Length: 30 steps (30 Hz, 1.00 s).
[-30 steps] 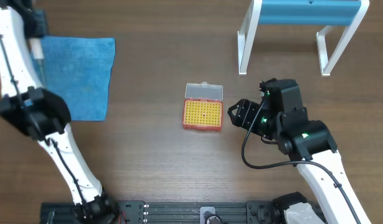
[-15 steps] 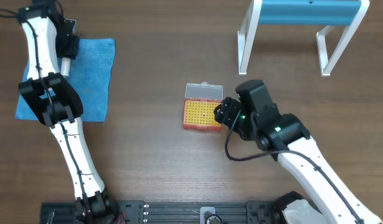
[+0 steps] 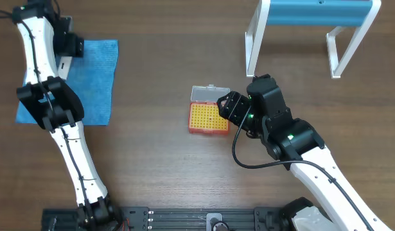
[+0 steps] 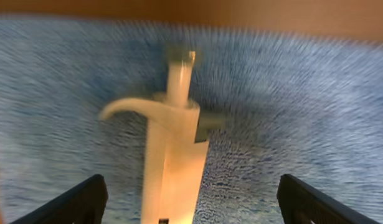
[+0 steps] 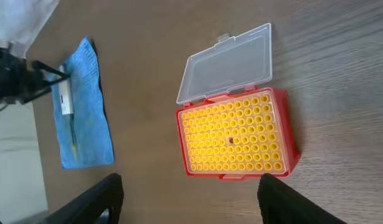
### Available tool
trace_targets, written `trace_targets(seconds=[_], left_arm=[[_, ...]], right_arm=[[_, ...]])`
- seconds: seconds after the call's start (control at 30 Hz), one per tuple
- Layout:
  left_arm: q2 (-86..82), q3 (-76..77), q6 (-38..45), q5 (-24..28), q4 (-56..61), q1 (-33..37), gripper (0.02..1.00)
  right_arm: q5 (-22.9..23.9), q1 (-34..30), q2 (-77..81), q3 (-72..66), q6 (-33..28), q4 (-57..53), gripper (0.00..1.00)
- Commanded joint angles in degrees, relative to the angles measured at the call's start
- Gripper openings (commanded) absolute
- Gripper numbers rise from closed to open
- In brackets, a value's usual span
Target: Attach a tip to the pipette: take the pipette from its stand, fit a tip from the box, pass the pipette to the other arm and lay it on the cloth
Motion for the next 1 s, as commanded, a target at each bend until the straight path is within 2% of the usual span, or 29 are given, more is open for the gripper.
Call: trace_targets(seconds=[0.03,0.17,0.2,0.27,0.37,0.47,0.53,0.57,0.6,0.67,0.73,0.8,0.93,1.0], left_arm=[[-9.81,15.63,-1.55,6.56,-5.86,0.17,0.884],[-19.37,19.56,-2.86,5.86,-18.99,0.28,0.884],[-23.06,18.69,-7.98,5.64,-19.8,0.22,0.884],[-31.08,17.05,-8.87,8.76,-19.8,-1.07,0.886],[-42.49,11.52,-8.63,7.56,-19.8,-3.8,0.886],[-64.15,-12.28,-8.63,7.52,-19.8,-4.17,0.886],[-81.02,-32.06,-8.92,8.09,-19.69,-3.45,0.886],[-89.55,-41.99,-8.92,10.27,-18.8,-3.39,0.884],[-100.41,-55.08,-10.08,13.51,-14.8,-3.41,0.886],[-113.09,-69.99,-14.08,13.79,-6.6,-3.41,0.886],[-124.3,-82.07,-14.32,13.9,0.42,-3.41,0.884],[-134.55,-91.52,-20.48,16.35,8.59,-3.41,0.886],[-142.66,-101.37,-24.2,16.37,10.12,-3.41,0.886],[-142.64,-105.77,-27.58,16.39,11.98,-3.41,0.886]], right_arm=[[3.93,0.13,-0.92,4.2,-3.52,-4.5,0.704],[10.69,0.13,-0.98,18.34,-8.33,-28.87,0.704],[11.87,0.13,-1.25,21.62,-10.1,-31.8,0.704],[15.21,0.13,-3.37,28.06,-16.04,-32.57,0.704],[16.61,0.13,-9.11,32.48,-23.71,-31.47,0.704],[20.65,0.13,-19.52,32.5,-29.09,-31.74,0.706],[20.0,0.13,-25.14,32.5,-35.39,-33.29,0.715],[20.15,0.13,-29.29,32.2,-39.06,-37.97,0.728],[21.14,0.13,-32.54,31.26,-39.95,-40.83,0.733],[21.53,0.13,-38.66,28.92,-42.53,-42.01,0.757],[21.53,0.13,-45.7,26.01,-46.93,-43.39,0.757],[21.68,0.13,-53.37,23.06,-47.3,-43.3,0.757],[21.73,0.13,-65.72,14.93,-46.75,-45.33,0.757],[22.12,0.13,-64.35,12.9,-44.48,-47.01,0.759]])
